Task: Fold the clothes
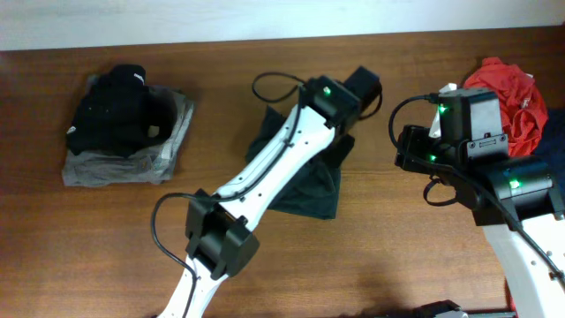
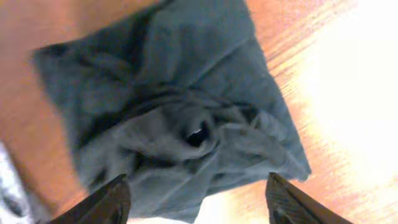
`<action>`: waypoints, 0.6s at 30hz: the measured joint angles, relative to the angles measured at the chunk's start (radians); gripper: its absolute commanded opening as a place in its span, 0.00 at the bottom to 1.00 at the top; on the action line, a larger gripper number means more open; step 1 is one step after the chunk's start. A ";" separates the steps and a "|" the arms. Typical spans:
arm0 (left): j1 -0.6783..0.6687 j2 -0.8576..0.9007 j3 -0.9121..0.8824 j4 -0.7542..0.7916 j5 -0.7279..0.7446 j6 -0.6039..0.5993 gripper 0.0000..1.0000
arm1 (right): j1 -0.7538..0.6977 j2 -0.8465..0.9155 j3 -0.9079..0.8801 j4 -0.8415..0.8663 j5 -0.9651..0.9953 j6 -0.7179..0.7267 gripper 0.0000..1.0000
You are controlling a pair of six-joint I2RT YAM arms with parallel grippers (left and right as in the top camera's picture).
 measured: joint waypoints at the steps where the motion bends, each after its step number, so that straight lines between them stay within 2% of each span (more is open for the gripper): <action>1: 0.006 0.000 0.028 -0.020 -0.010 0.000 0.71 | 0.000 0.000 0.000 -0.001 0.006 0.003 0.64; 2: 0.016 0.000 0.064 -0.054 -0.031 0.000 0.61 | -0.002 -0.001 0.000 -0.002 0.006 0.004 0.64; 3: 0.027 0.000 0.084 -0.079 -0.047 -0.001 0.39 | -0.006 -0.003 0.000 -0.002 0.010 0.004 0.64; 4: 0.042 0.000 0.097 -0.101 -0.060 -0.008 0.25 | -0.012 -0.005 0.000 -0.003 0.010 0.005 0.65; 5: 0.064 0.000 0.104 -0.125 -0.073 -0.018 0.04 | -0.022 -0.008 0.000 -0.007 0.012 0.005 0.65; 7: 0.150 0.000 0.099 -0.158 -0.085 -0.050 0.00 | -0.045 -0.011 0.000 -0.026 0.014 0.005 0.65; 9: 0.316 0.005 0.051 -0.124 0.003 -0.059 0.00 | -0.058 -0.012 0.000 -0.033 0.013 0.005 0.65; 11: 0.402 0.018 -0.017 -0.044 0.123 -0.031 0.00 | -0.058 -0.013 0.000 -0.041 0.014 0.007 0.65; 15: 0.517 0.092 -0.158 0.039 0.352 0.034 0.00 | -0.058 -0.014 0.000 -0.045 0.013 0.007 0.65; 18: 0.538 0.136 -0.245 0.076 0.461 0.058 0.00 | -0.058 -0.014 0.000 -0.047 0.014 0.007 0.65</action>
